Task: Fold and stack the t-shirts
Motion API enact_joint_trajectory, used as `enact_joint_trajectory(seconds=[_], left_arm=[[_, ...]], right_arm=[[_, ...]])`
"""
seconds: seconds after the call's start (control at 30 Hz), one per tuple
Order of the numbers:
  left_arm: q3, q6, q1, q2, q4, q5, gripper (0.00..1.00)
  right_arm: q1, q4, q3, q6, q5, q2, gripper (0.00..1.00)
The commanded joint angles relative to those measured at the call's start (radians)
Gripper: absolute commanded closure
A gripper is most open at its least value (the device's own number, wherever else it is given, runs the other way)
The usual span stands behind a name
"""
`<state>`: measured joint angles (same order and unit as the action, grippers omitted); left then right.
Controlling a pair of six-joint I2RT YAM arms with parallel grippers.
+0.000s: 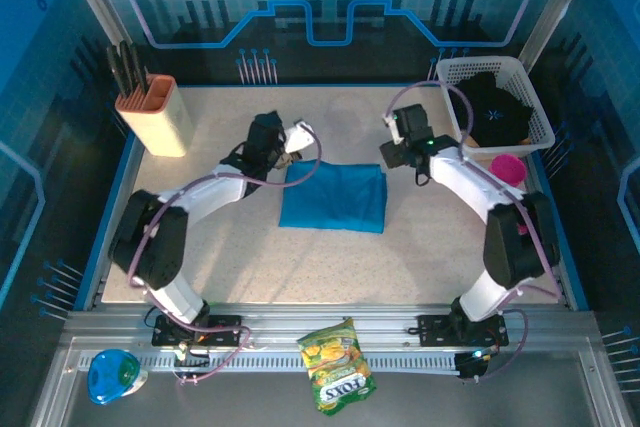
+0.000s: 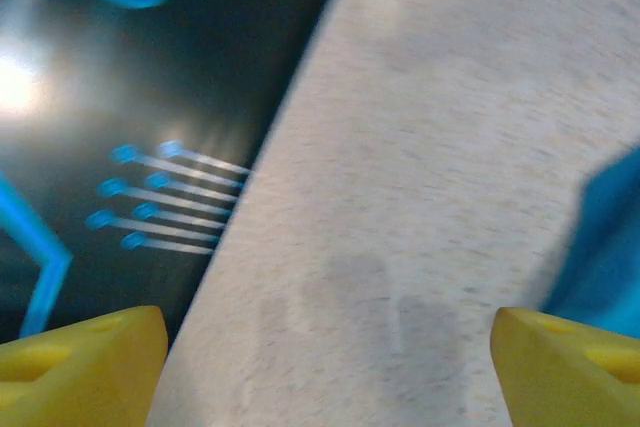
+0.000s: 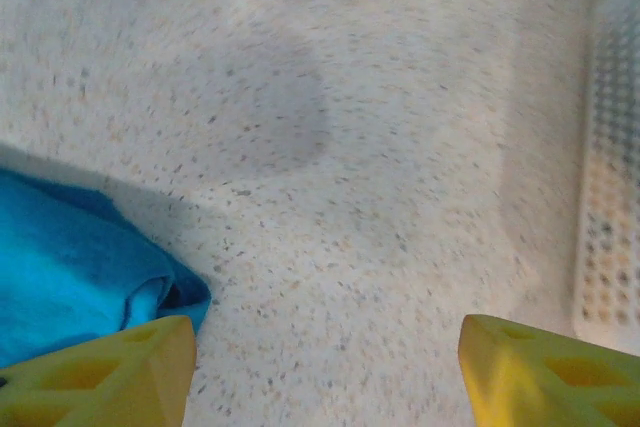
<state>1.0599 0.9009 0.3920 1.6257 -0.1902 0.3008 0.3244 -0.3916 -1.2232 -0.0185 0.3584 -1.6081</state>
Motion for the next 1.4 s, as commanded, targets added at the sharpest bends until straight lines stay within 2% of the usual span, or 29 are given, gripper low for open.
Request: enact_joint_trajectory(seconds=[0.0, 0.1, 0.23, 0.33, 0.4, 0.47, 0.57, 0.77, 0.97, 1.23, 1.37], left_arm=[[-0.011, -0.242, -0.026, -0.173, -0.006, 0.072, 0.11], [-0.014, -0.403, -0.025, -0.312, 0.162, 0.065, 0.12], [0.022, -0.755, -0.024, -0.476, 0.47, 0.059, 0.11], [0.095, -1.015, -0.022, -0.508, 0.777, 0.03, 0.12], [0.121, -1.13, -0.021, -0.495, 0.929, -0.03, 0.14], [0.107, -1.209, -0.016, -0.465, 1.007, -0.106, 0.15], [0.065, -1.298, 0.002, -0.38, 1.029, -0.167, 0.18], [0.1, -1.343, 0.091, -0.138, 0.987, -0.124, 0.2], [0.139, -1.365, 0.099, 0.023, 0.894, -0.11, 0.19], [0.191, -1.365, 0.099, 0.247, 0.831, -0.113, 0.23], [0.224, -1.37, 0.099, 0.337, 0.811, -0.127, 0.29]], right_arm=[[-0.048, -0.199, -0.027, 0.248, -0.058, 0.117, 0.3], [-0.064, -0.292, 0.013, 0.302, -0.175, 0.203, 0.32], [-0.063, -0.331, 0.11, 0.39, -0.307, 0.302, 0.32], [-0.053, -0.291, 0.2, 0.469, -0.386, 0.348, 0.33], [-0.035, -0.242, 0.255, 0.504, -0.425, 0.356, 0.33], [-0.019, -0.205, 0.289, 0.535, -0.449, 0.338, 0.32], [0.004, -0.159, 0.307, 0.563, -0.457, 0.282, 0.32], [0.039, -0.064, 0.315, 0.593, -0.452, 0.157, 0.28], [0.054, 0.003, 0.296, 0.61, -0.451, 0.024, 0.28], [0.072, 0.018, 0.272, 0.612, -0.419, -0.094, 0.36], [0.076, 0.033, 0.269, 0.613, -0.422, -0.12, 0.49]])
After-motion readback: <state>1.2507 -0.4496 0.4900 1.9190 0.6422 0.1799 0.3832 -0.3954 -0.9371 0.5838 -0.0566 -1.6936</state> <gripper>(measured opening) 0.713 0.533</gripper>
